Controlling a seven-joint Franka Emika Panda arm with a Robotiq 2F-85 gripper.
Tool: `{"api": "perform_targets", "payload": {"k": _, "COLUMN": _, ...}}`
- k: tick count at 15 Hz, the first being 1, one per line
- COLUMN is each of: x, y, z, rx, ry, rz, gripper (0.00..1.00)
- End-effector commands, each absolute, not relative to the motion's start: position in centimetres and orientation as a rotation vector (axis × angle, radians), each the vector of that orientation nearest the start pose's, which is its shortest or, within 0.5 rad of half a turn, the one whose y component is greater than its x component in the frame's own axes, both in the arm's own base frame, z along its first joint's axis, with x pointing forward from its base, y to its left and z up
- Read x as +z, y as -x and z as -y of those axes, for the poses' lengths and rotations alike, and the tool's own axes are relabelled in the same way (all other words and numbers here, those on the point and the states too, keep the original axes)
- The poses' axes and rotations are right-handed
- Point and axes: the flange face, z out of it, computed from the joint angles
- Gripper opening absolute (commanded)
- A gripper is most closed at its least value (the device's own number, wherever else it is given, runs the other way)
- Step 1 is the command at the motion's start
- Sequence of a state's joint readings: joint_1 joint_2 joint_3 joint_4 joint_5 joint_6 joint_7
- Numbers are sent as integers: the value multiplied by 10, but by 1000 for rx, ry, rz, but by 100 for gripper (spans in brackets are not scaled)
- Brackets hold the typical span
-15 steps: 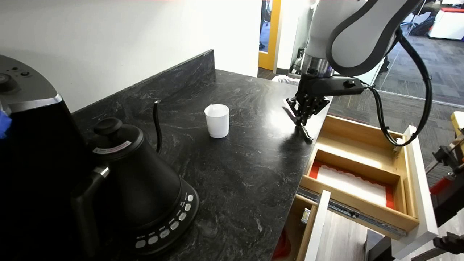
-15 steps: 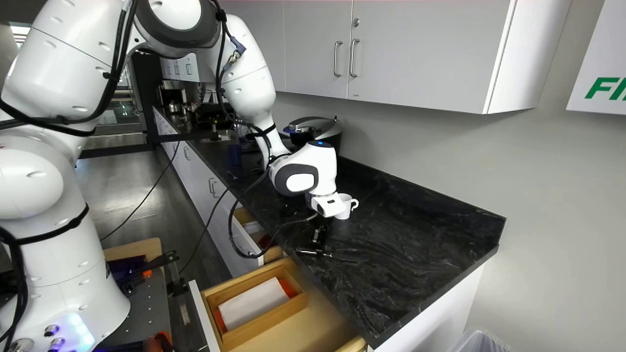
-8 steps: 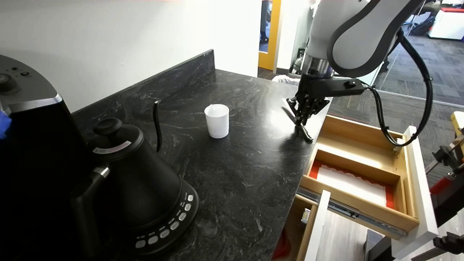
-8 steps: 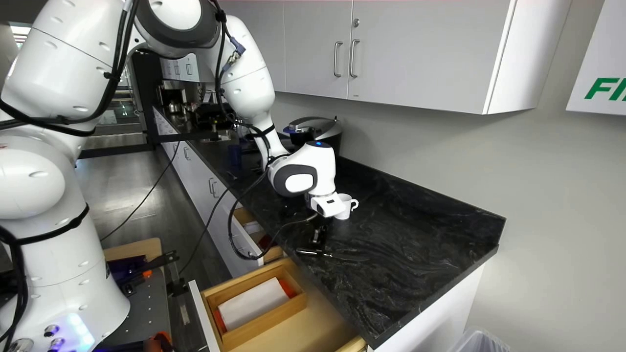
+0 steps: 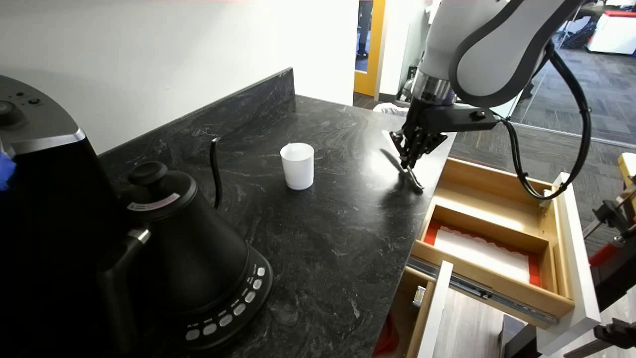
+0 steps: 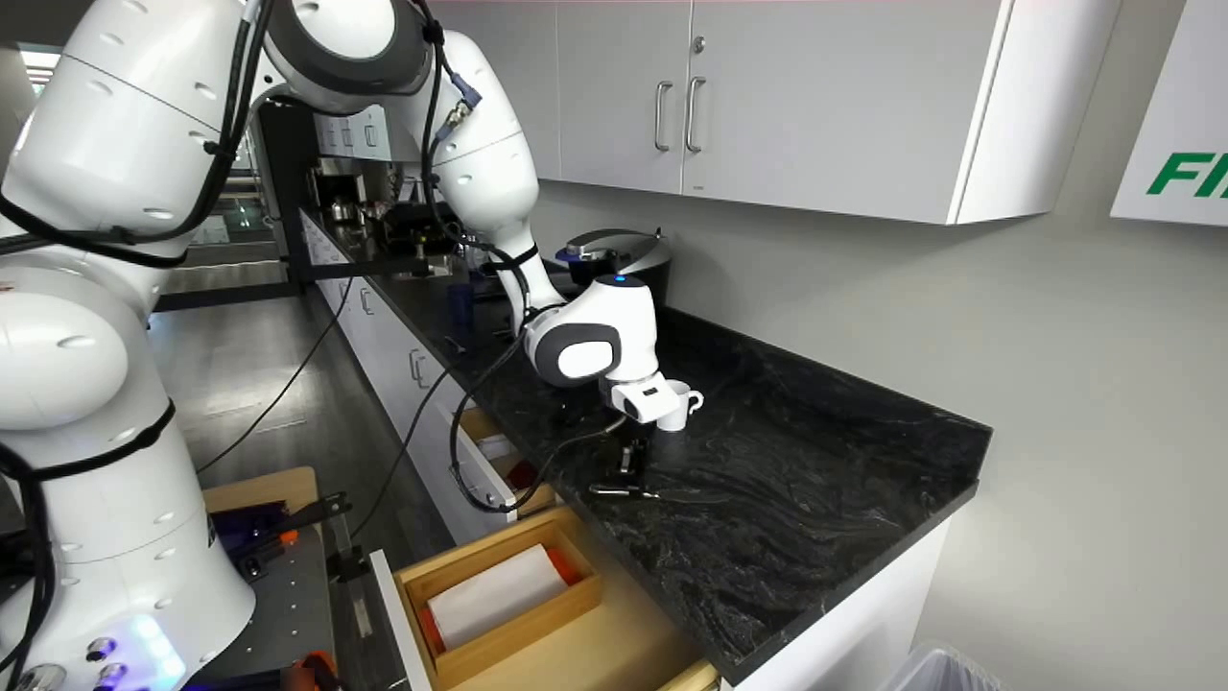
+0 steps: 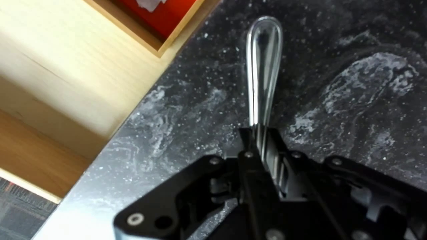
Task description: Pick the knife and put it in the drawer
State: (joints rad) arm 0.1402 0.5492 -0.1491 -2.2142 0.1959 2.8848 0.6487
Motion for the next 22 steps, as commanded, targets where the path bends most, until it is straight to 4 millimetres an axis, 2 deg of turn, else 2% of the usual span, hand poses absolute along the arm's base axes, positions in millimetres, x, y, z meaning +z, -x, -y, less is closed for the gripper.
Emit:
{"api": "perform_targets", "payload": {"k": 1, "x": 152, "y": -543, "z": 16, "rx": -204, "ry": 2846, "rz": -1191, "gripper": 7}}
{"api": "perform_targets", "payload": {"k": 7, "x": 151, "y": -545, "z": 11, "rx": -237, "ry": 2882, "rz": -1098, "gripper": 7}}
{"api": "perform_targets", "payload": {"k": 22, "x": 152, "y": -544, "z": 12, "rx": -242, "ry": 2865, "rz": -1122, "gripper": 7}}
